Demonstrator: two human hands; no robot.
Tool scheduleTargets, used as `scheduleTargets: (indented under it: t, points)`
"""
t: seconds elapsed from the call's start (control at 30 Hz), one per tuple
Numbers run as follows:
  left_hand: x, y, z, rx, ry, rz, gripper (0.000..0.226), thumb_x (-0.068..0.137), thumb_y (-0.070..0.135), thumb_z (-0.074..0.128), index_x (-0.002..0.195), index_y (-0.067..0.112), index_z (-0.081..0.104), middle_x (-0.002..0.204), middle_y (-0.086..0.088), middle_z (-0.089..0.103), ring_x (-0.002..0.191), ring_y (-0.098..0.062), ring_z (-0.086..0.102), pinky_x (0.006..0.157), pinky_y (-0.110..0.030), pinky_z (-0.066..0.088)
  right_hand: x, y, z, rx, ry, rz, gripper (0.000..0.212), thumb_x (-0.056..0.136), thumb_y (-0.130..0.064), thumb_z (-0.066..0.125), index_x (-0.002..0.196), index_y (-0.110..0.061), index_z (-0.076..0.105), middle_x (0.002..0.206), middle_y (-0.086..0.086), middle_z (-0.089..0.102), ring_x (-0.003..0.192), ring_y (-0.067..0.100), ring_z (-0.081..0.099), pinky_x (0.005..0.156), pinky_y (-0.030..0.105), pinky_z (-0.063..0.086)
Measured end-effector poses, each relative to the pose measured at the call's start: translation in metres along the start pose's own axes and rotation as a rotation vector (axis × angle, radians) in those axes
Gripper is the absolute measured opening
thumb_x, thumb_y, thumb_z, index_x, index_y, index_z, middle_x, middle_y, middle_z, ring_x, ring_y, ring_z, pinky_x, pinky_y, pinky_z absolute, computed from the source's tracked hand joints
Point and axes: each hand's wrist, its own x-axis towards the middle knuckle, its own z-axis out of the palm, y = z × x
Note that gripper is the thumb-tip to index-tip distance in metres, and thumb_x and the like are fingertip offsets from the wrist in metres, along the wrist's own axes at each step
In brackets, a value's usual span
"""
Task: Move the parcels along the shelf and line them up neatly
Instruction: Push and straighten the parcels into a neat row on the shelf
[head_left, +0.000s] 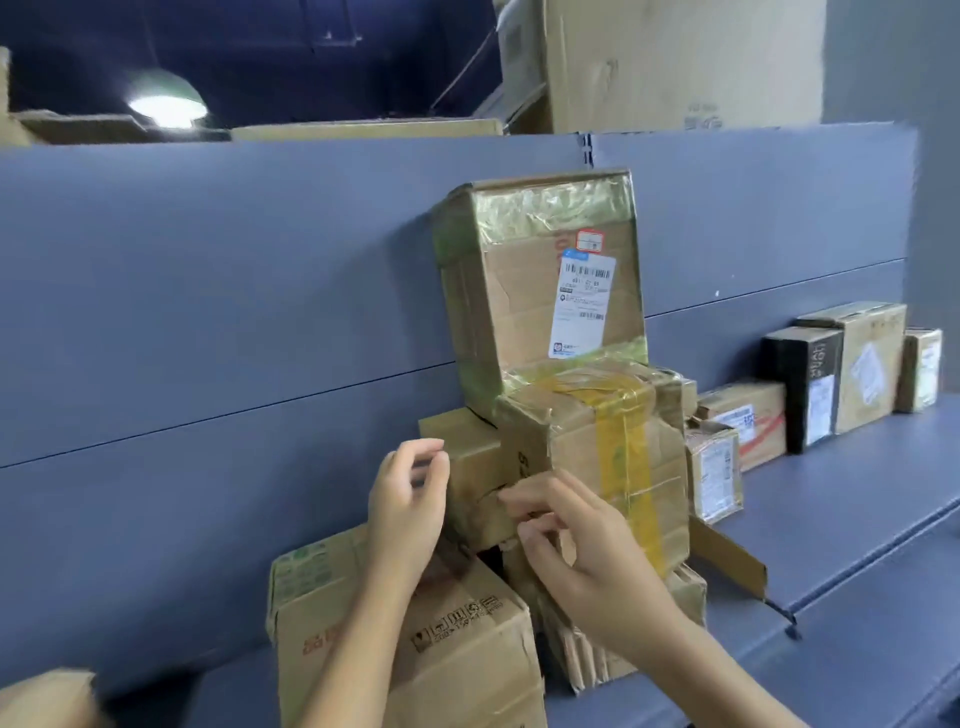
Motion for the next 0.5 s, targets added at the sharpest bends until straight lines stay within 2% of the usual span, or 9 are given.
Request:
scheduleTargets:
  t: [0.07, 0.13, 0.23, 0.33, 0.4, 0.5]
  points:
    - [0.000, 0.002, 0.007, -0.055, -0.042, 0.009, 0.020, 0.093, 0.030, 0.055, 0.112, 0.026, 0.059, 0.115, 0.010, 0.059, 0.098, 0.008, 0.054, 0.076, -0.010, 0.040, -0.003, -0.003, -0.009, -0.072, 0.081, -0.018, 0.026, 0.089, -0.029, 0.045, 0.111, -0.029, 0.060, 0.106, -0.018, 0.059, 0.099, 0.001, 0.059, 0.082, 0.012, 0.046]
    - [-0.002, 0.003, 0.011, -0.098, -0.088, 0.022, 0.034, 0.088, 0.040, 0.061, 0.119, 0.028, 0.054, 0.120, 0.011, 0.057, 0.103, 0.004, 0.054, 0.080, -0.011, 0.039, -0.002, -0.005, -0.018, -0.129, 0.213, -0.034, 0.024, 0.089, -0.030, 0.048, 0.111, -0.031, 0.059, 0.106, -0.019, 0.059, 0.100, 0.001, 0.058, 0.084, 0.012, 0.045]
    - [-0.002, 0.005, 0.019, -0.122, -0.178, -0.003, 0.077, 0.065, 0.068, 0.062, 0.131, 0.033, 0.044, 0.131, 0.013, 0.050, 0.118, -0.003, 0.049, 0.097, -0.024, 0.041, 0.001, 0.002, -0.036, -0.132, 0.465, -0.005, 0.024, 0.085, -0.032, 0.050, 0.108, -0.039, 0.053, 0.111, -0.022, 0.057, 0.108, 0.000, 0.054, 0.090, 0.014, 0.042]
    - [-0.002, 0.012, 0.027, -0.093, -0.315, -0.016, 0.110, 0.052, 0.079, 0.063, 0.144, 0.034, 0.024, 0.149, 0.010, 0.032, 0.134, -0.008, 0.035, 0.111, -0.042, 0.033, 0.008, 0.024, -0.061, -0.109, 0.630, 0.161, 0.033, 0.086, -0.034, 0.058, 0.118, -0.032, 0.051, 0.116, -0.016, 0.053, 0.116, 0.012, 0.051, 0.095, 0.021, 0.042]
    - [-0.004, 0.019, 0.034, -0.054, -0.427, -0.029, 0.124, 0.052, 0.078, 0.069, 0.148, 0.035, 0.004, 0.157, 0.006, 0.015, 0.142, -0.012, 0.021, 0.115, -0.044, 0.024, 0.014, 0.040, -0.076, -0.097, 0.620, 0.317, 0.048, 0.089, -0.033, 0.063, 0.132, -0.024, 0.045, 0.127, -0.011, 0.048, 0.123, 0.012, 0.045, 0.104, 0.028, 0.040]
    - [-0.006, 0.022, 0.047, -0.077, -0.520, -0.062, 0.131, 0.062, 0.056, 0.078, 0.147, 0.033, -0.018, 0.159, 0.008, 0.000, 0.146, -0.014, 0.009, 0.114, -0.036, 0.017, 0.021, 0.054, -0.080, 0.021, 0.431, 0.510, 0.068, 0.087, -0.047, 0.063, 0.143, -0.025, 0.032, 0.146, -0.002, 0.039, 0.134, 0.014, 0.037, 0.113, 0.040, 0.032]
